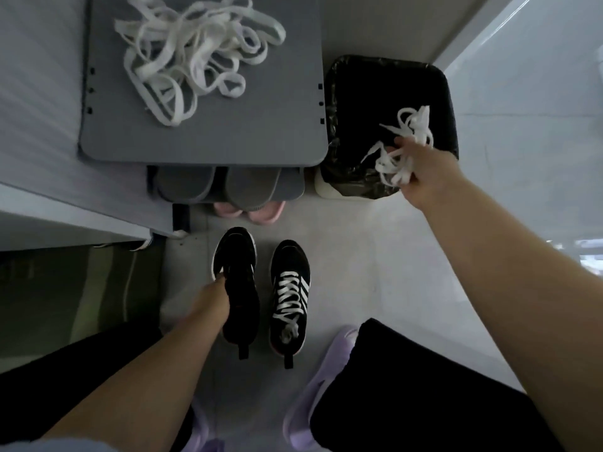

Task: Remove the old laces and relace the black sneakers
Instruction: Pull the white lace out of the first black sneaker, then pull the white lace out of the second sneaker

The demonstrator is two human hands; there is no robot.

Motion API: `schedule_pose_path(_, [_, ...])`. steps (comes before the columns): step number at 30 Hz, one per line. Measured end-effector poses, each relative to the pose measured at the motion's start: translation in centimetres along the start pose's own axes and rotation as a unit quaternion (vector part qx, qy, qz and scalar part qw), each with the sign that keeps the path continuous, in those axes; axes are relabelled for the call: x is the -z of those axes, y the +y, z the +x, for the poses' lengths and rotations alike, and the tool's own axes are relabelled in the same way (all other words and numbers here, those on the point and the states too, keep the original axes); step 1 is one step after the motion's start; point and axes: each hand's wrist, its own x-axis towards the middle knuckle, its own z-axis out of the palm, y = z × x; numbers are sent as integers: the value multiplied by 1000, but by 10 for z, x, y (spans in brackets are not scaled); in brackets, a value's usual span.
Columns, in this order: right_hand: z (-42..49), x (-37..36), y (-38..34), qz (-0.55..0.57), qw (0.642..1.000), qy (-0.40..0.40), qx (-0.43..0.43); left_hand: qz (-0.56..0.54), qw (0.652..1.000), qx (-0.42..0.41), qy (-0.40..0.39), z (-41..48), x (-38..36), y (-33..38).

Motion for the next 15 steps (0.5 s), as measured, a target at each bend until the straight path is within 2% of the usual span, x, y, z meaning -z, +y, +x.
schedule_pose_path(4, [16,-4,15,128,991,14,-44,29,999,21,-24,-6,-1,-1])
schedule_pose_path(7, [10,-9,22,157,986,2,-52,111,992,-46,37,-23,2,-2])
schedule_pose_path(11, [-6,-11,33,190,982,1,-26,47,987,-125,94,-38,-7,19])
schedule_pose_path(15, [-30,-14,68,187,981,32,-36,-29,978,-198,55,-45,-16,39])
